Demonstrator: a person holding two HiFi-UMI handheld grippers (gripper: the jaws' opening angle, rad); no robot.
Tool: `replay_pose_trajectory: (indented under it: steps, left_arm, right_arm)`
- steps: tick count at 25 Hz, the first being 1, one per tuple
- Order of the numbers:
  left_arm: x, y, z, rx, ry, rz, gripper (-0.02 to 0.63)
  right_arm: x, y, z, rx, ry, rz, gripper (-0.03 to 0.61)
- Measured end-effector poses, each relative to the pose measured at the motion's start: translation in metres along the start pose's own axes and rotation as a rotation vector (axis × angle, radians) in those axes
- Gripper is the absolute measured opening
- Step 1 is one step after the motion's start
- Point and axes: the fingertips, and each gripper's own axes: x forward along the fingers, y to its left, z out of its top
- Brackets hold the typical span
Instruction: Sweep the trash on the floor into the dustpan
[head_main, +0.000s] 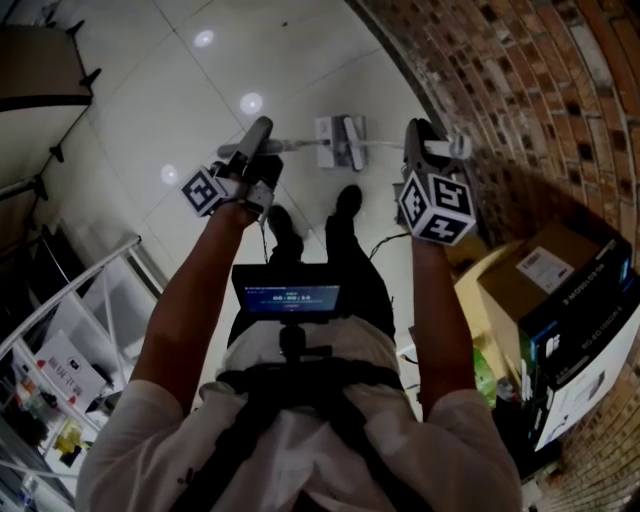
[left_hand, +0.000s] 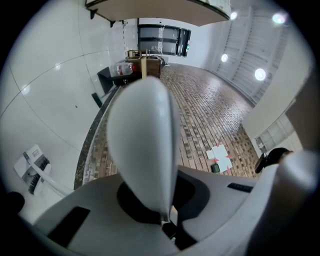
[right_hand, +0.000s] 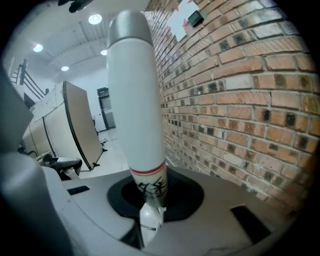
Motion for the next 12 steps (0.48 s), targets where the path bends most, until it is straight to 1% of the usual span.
replay_pose_trajectory:
  steps: [6, 12]
  left_arm:
    - [-0.014, 0.005, 0.012, 0.001, -0.025, 0.001, 0.000]
    - [-0.006, 0.006, 0.022, 0.021, 0.026, -0.017, 0.000]
  right_arm:
    - [-0.005, -0.003, 0.004, -0.077, 0.002, -0.035, 0.031]
    - [0.006, -0.016, 0.003, -0.125, 0.018, -0.093, 0.026]
